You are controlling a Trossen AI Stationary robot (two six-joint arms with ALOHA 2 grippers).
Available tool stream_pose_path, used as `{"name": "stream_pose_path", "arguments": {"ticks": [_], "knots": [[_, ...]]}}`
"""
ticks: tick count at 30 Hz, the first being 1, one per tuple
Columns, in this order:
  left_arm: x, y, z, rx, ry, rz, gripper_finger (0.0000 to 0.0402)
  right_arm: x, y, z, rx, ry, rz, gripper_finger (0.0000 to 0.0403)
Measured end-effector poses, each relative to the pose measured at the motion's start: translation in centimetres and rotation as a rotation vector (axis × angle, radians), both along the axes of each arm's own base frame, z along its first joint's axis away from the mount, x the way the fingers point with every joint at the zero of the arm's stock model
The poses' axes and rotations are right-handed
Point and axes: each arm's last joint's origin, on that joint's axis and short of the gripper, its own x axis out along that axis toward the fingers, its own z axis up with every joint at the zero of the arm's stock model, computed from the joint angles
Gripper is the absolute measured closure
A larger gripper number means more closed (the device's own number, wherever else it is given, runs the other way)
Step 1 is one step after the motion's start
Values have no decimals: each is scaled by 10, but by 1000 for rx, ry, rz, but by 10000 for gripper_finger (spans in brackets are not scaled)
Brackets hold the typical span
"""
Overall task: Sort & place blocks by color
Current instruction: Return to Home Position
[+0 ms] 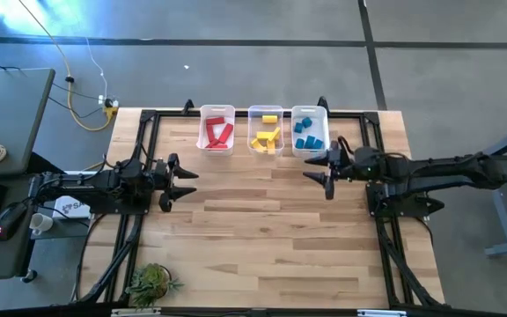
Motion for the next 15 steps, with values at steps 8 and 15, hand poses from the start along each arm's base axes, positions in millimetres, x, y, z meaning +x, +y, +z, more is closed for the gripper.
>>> {"name": "stream_pose_path", "arguments": {"ticks": [8, 15], "knots": [[0, 0, 0, 0, 0, 0, 188, -8, 11, -41, 21, -24, -6, 210], [0, 0, 0, 0, 0, 0, 188, -19, 15, -72, 48, 3, -21, 210]]}}
